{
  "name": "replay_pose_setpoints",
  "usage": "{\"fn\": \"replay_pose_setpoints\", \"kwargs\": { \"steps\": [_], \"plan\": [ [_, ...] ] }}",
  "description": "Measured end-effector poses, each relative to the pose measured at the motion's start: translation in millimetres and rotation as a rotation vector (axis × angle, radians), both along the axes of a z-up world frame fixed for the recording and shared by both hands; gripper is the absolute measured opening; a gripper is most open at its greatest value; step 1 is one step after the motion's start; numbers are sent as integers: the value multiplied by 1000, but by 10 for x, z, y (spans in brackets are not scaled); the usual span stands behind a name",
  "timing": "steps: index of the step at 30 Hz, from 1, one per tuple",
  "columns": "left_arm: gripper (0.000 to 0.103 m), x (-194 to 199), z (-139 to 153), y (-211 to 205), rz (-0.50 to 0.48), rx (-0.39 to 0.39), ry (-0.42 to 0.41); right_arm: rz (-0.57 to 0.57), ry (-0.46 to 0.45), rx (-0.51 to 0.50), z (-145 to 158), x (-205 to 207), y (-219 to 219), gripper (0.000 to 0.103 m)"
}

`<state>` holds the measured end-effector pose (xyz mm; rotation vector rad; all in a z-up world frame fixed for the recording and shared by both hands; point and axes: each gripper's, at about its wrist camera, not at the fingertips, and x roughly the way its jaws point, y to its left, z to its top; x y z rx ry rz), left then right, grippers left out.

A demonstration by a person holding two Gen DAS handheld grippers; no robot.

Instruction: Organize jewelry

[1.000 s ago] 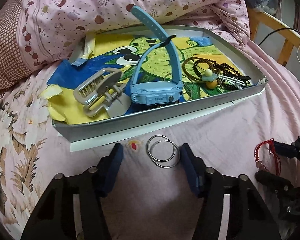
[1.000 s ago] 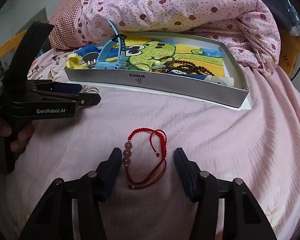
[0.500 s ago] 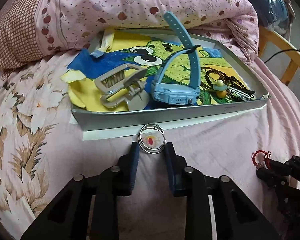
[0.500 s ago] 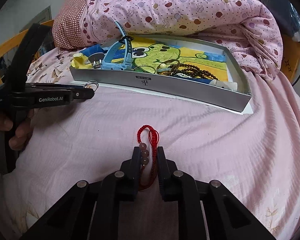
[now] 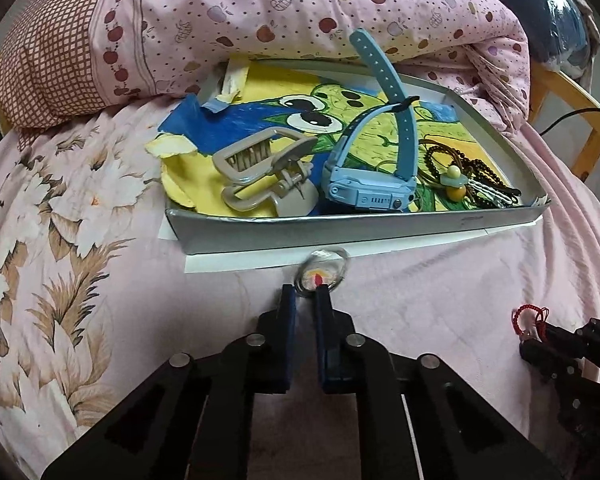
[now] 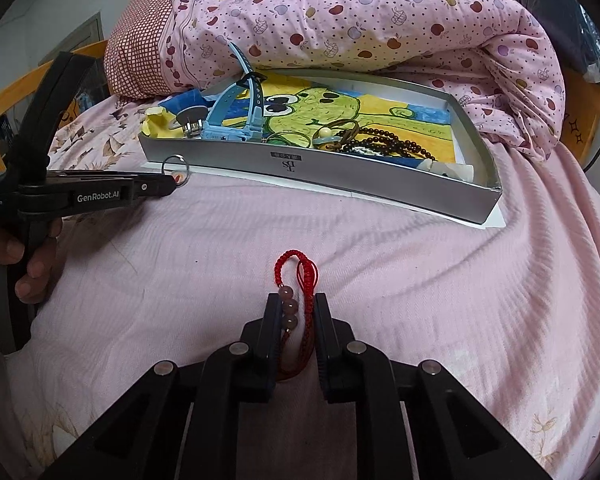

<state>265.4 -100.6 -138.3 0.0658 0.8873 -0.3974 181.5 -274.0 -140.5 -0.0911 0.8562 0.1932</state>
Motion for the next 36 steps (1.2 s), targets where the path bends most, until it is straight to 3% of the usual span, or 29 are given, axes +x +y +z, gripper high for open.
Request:
{"fn": "replay_pose_setpoints", "kwargs": {
  "steps": [13, 30, 36],
  "plan": [
    [0, -27, 23, 26, 15, -6, -9, -2, -1, 15, 4, -4, -28, 15],
    [0, -158, 128, 64, 27, -70, -47, -5, -17, 42, 34, -35, -62, 11],
    [0, -272, 165, 19, -13, -66, -62, -5, -17, 41, 31, -31, -61, 11]
  ]
}}
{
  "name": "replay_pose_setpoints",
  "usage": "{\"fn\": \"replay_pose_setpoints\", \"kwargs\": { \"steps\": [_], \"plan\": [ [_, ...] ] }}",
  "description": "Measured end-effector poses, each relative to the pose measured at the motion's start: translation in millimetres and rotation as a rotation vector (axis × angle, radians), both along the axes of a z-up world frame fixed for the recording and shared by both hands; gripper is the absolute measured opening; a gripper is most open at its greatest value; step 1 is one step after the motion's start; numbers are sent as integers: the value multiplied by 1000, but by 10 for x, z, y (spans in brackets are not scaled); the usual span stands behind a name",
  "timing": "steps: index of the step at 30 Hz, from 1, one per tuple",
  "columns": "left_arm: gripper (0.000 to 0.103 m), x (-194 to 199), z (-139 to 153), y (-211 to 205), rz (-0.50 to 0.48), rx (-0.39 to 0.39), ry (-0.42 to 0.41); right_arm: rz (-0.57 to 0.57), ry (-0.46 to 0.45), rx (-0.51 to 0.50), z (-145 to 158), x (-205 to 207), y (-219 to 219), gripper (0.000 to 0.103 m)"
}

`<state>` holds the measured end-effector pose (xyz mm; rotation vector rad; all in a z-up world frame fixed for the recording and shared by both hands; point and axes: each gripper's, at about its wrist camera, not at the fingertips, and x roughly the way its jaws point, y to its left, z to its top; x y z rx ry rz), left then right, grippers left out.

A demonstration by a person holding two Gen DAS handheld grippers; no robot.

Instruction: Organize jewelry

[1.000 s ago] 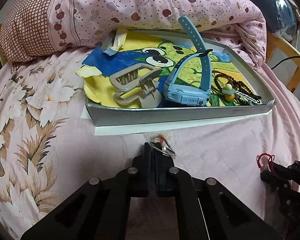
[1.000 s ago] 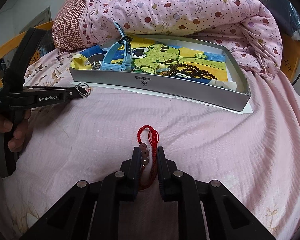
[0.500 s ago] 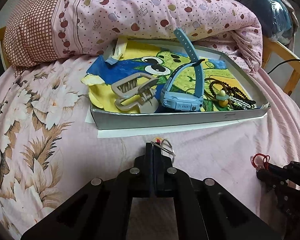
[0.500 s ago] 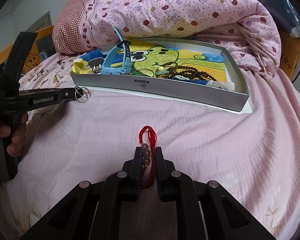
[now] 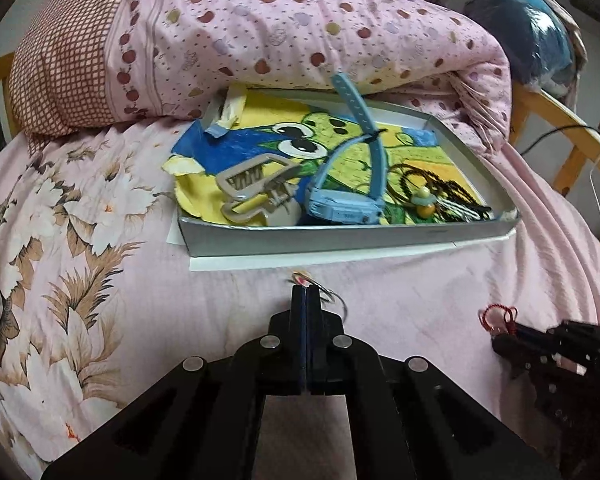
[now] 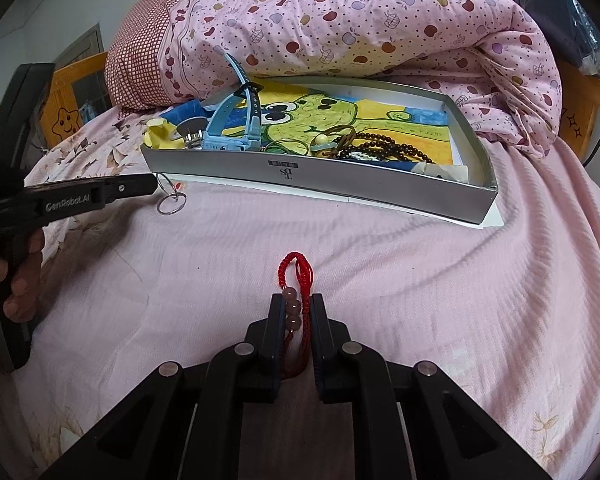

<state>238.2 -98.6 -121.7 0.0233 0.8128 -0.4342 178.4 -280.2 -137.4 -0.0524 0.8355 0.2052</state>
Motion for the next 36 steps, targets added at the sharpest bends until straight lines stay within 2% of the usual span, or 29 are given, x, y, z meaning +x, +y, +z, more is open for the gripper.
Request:
{"fn": "replay_pose_setpoints", "kwargs": {
  "steps": [3, 7, 12, 15, 17, 18, 22, 28, 30, 31, 32, 36],
  "plan": [
    [0, 16, -36, -5, -5, -6, 33, 0, 2, 2, 2, 2, -6, 11],
    [0, 52, -73, 84, -2, -71, 102, 0, 4, 5, -6, 6, -11, 12],
    [1, 58, -77, 149, -7, -102, 144, 0, 16, 35, -12, 20, -59, 12],
    [18, 67, -53, 156, -20, -126, 157, -1, 24, 66, -8, 32, -101, 12],
    [37, 62, -26, 151, -28, -137, 150, -3, 29, 80, -7, 42, -118, 12],
    [39, 68, -17, 130, -28, -127, 140, -3, 31, 87, -5, 49, -127, 12],
    [40, 181, -77, -31, -50, -33, 146, -4, 35, 102, 1, 68, -137, 12],
    [40, 238, -143, -200, -87, 91, 100, -11, 36, 115, -5, 75, -152, 12],
    [36, 219, -162, -237, -91, 131, 76, -10, 35, 111, -7, 76, -144, 12],
    [30, 217, -180, -243, -90, 145, 67, -10, 35, 110, -5, 78, -140, 12],
    [25, 213, -188, -242, -89, 152, 62, -10, 34, 110, -2, 80, -139, 12],
    [25, 220, -193, -187, -79, 127, 67, -10, 25, 108, 19, 75, -133, 12]
  ]
}}
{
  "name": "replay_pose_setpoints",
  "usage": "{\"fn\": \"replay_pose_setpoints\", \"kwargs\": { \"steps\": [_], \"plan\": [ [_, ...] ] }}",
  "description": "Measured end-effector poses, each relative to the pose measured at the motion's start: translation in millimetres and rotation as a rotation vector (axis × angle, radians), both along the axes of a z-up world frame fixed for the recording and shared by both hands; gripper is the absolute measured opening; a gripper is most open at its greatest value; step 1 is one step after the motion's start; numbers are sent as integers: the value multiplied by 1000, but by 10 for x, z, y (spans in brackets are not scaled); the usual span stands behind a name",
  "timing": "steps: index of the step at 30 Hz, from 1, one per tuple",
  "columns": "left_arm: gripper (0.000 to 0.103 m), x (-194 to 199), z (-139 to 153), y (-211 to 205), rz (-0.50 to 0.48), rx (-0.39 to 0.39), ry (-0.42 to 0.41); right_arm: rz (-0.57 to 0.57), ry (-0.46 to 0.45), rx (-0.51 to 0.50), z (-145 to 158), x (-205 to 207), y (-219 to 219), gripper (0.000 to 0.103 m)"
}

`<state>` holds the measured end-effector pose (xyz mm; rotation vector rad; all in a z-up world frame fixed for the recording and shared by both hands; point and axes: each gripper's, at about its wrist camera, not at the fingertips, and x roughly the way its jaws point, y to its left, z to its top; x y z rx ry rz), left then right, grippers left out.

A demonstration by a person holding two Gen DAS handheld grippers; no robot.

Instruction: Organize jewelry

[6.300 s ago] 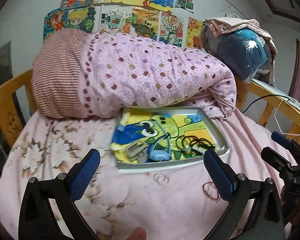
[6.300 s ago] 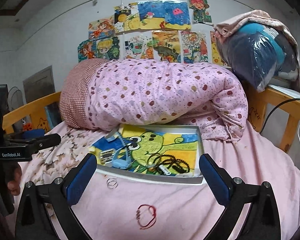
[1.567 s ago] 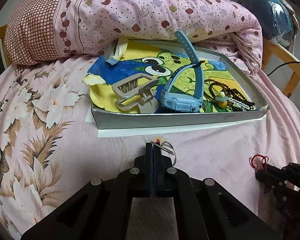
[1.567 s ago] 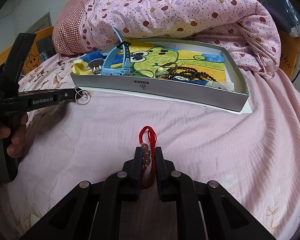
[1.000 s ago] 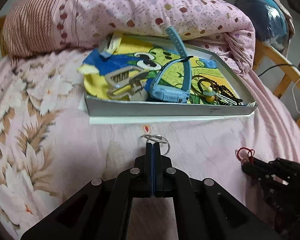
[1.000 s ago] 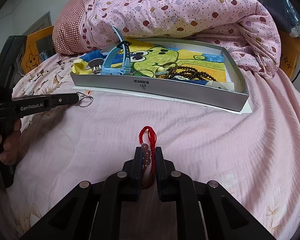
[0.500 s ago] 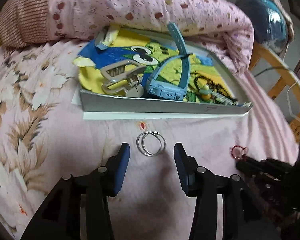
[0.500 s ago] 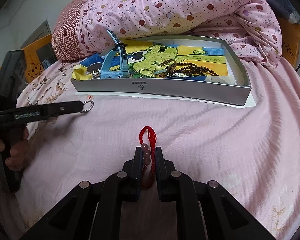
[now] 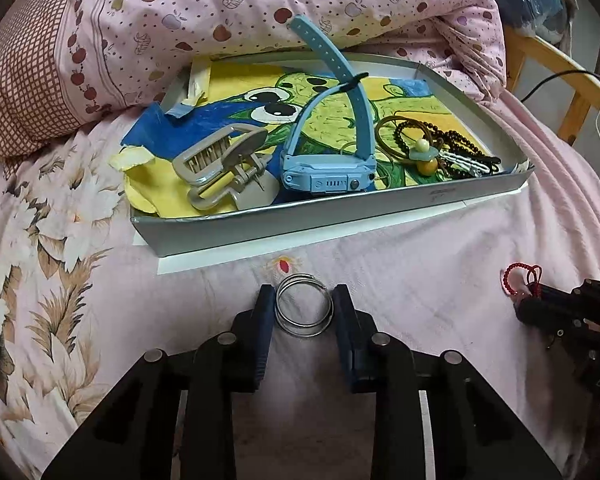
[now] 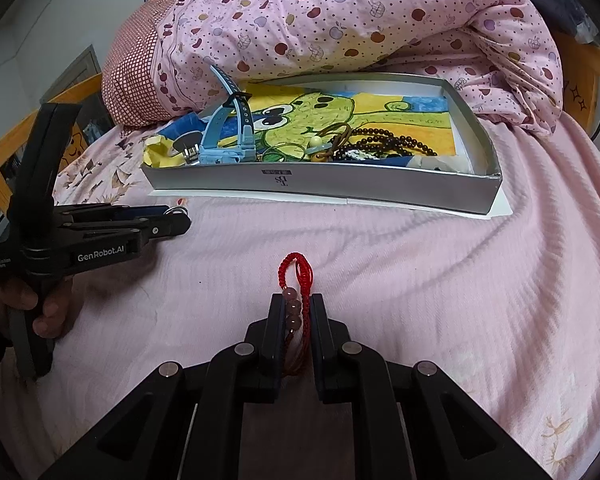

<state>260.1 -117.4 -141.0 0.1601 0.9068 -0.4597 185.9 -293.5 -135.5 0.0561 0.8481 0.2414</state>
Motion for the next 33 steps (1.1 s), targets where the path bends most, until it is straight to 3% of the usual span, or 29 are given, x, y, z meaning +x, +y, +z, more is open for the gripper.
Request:
{"fn": "replay_pose_setpoints", "kwargs": {
  "steps": [9, 18, 25, 33],
  "plan": [
    [24, -82, 257, 31, 20, -79, -43, 8, -76, 4, 193, 42, 11, 10],
    [24, 137, 571, -282, -43, -193, -65, -28, -148, 7, 503, 349, -278, 9],
    [25, 434, 562, -639, -75, -220, -37, -118, -146, 15, 568, 735, -583, 9],
    [25, 669, 356, -749, -35, -197, 49, -212, -70, 84, 336, 951, -857, 9]
  ]
}}
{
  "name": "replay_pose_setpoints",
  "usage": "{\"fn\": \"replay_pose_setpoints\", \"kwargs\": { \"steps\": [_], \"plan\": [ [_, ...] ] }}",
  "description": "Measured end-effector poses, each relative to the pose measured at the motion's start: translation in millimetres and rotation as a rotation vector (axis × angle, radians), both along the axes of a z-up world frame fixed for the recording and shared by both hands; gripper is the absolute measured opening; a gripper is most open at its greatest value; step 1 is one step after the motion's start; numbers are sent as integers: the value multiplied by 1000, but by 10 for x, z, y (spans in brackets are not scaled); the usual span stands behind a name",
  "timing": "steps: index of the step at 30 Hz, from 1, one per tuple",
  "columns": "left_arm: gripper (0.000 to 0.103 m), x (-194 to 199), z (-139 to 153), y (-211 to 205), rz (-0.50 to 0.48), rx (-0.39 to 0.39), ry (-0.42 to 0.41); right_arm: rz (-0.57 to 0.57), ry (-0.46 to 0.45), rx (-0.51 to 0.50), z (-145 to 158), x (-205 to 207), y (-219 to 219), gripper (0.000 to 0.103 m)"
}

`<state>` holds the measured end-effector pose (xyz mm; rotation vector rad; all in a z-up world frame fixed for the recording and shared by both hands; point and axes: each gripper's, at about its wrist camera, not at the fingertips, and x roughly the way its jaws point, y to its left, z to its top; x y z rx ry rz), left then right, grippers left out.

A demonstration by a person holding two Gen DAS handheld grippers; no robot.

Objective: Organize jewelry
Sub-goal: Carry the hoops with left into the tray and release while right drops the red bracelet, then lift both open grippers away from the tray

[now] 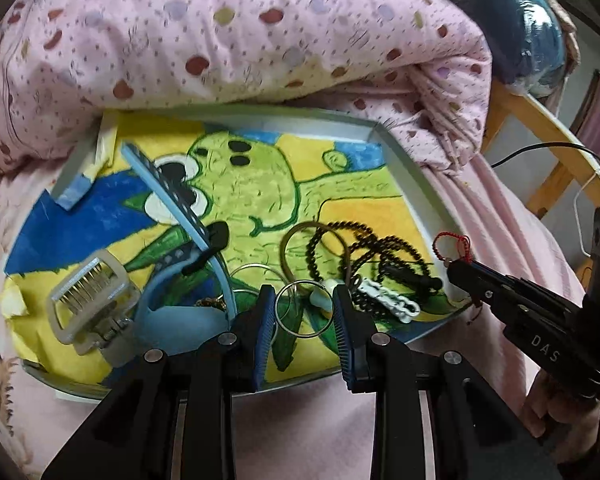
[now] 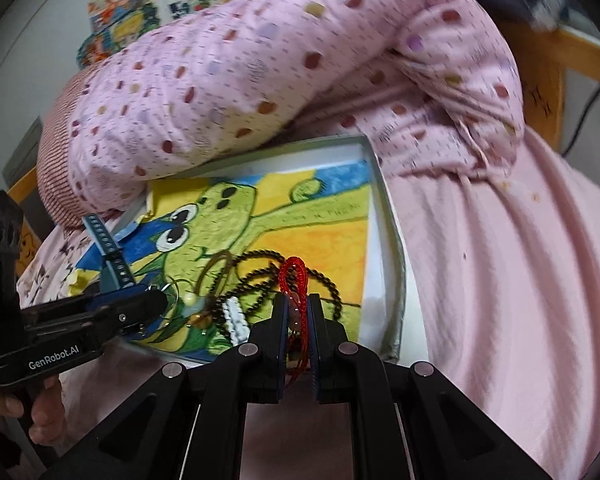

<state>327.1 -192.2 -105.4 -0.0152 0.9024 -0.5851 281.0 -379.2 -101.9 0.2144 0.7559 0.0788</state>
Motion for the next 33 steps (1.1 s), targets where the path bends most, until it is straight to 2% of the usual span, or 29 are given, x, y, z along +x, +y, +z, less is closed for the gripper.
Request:
{"fn": "replay_pose_setpoints", "kwargs": {
  "steps": [5, 9, 11, 12, 14, 18, 20, 22, 23, 25, 31, 33],
  "plan": [
    [25, 27, -54, -43, 6, 26, 27, -5, 9, 3, -21, -23, -2, 9],
    [25, 36, -37, -3, 23, 13, 41, -13, 10, 5, -11, -45, -5, 10],
    [26, 21, -2, 22, 33, 12, 36, -20, 8, 6, -3, -69, -15, 15],
    [28, 18, 20, 32, 36, 7, 33, -21, 4, 7, 9, -94, -18, 22],
    [41, -1, 68, 46, 41, -8, 24, -25, -6, 6, 40, -129, -30, 31],
    [48, -80, 204, 75, 56, -28, -18, -40, -39, -5, 159, -223, -55, 39],
    [59, -146, 291, 91, 61, -36, -43, -57, -62, -8, 240, -291, -74, 50],
    [65, -222, 387, 108, 64, -48, -76, -73, -91, -8, 327, -366, -84, 62],
    [68, -270, 444, 123, 67, -50, -97, -76, -102, -8, 363, -391, -81, 64],
    [75, -352, 544, 147, 70, -55, -128, -81, -136, -18, 474, -486, -56, 74],
    [78, -631, 786, 263, 80, -70, -194, -82, -221, -35, 739, -752, 35, 91],
    [91, -749, 861, 325, 95, -77, -219, -85, -250, -37, 827, -847, 60, 93]
  ]
}}
